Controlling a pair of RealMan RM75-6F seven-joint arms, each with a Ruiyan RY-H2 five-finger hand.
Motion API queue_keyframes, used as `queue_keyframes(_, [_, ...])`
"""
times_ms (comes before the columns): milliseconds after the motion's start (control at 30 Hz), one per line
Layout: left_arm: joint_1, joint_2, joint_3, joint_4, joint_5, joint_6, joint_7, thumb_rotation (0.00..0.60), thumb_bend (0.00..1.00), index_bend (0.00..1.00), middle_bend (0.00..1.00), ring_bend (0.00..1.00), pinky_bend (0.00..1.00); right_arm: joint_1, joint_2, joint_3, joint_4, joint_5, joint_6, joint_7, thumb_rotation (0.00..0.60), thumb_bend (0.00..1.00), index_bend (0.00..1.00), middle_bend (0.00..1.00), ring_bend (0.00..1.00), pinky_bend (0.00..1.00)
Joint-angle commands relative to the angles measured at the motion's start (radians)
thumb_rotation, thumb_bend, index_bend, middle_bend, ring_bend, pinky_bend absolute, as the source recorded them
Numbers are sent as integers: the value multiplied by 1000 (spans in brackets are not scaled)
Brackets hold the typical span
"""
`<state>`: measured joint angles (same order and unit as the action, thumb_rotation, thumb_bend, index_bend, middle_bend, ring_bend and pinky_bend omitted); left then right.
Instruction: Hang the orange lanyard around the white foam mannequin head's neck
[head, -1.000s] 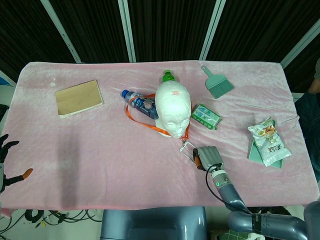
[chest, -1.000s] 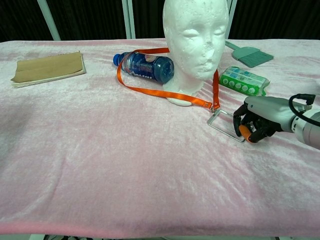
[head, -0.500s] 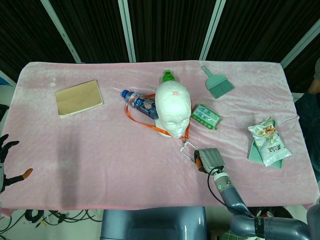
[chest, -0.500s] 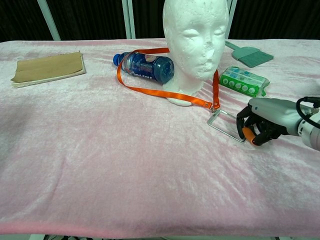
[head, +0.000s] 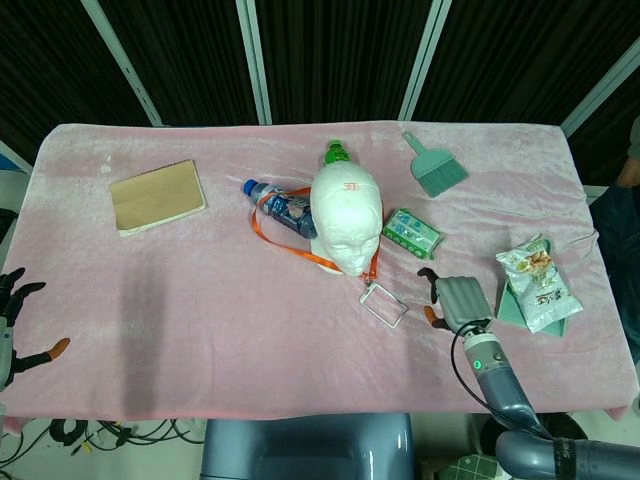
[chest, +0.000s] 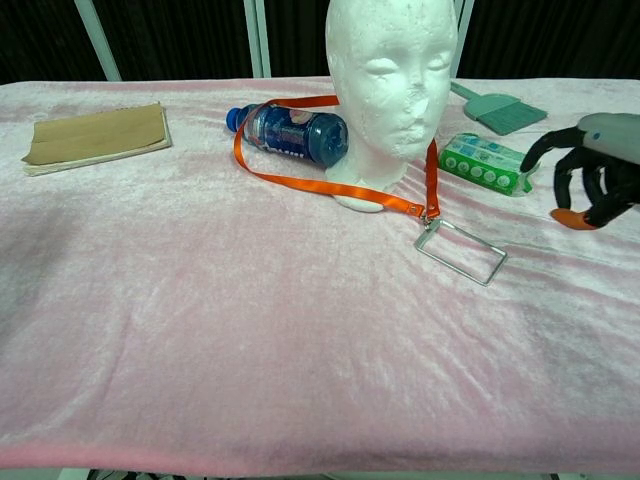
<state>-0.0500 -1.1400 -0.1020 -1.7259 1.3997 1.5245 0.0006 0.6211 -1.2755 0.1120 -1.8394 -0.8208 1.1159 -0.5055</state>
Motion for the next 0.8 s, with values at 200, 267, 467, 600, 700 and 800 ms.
queue_keyframes(200, [-1,15,28,0,44,-8,4,600,37,195,57,0,0,-201,254,-38,-78,-141,193,194,600,131,174,130,290,266])
queue_keyframes(267, [-4,14,36,-1,50,-19,12,600,37,191,56,0,0,-260,277,-71,-53,-226,246,261,600,118,174,110,270,247])
queue_keyframes(467, [-12,22,56,-9,47,-59,34,600,36,188,51,0,0,-415,272,-148,75,-441,424,433,600,114,174,100,249,215])
queue_keyframes(600, [-10,25,59,-14,54,-53,31,600,34,188,44,0,0,-472,237,-180,164,-545,505,464,600,114,173,100,244,212])
queue_keyframes(700, [-7,21,57,-8,72,-36,5,600,34,188,43,0,0,-500,208,-191,216,-594,544,473,600,114,173,100,240,212])
queue_keyframes(800, [-6,20,65,2,90,-33,-15,600,34,188,43,0,0,-515,181,-199,269,-622,547,499,600,114,172,98,233,198])
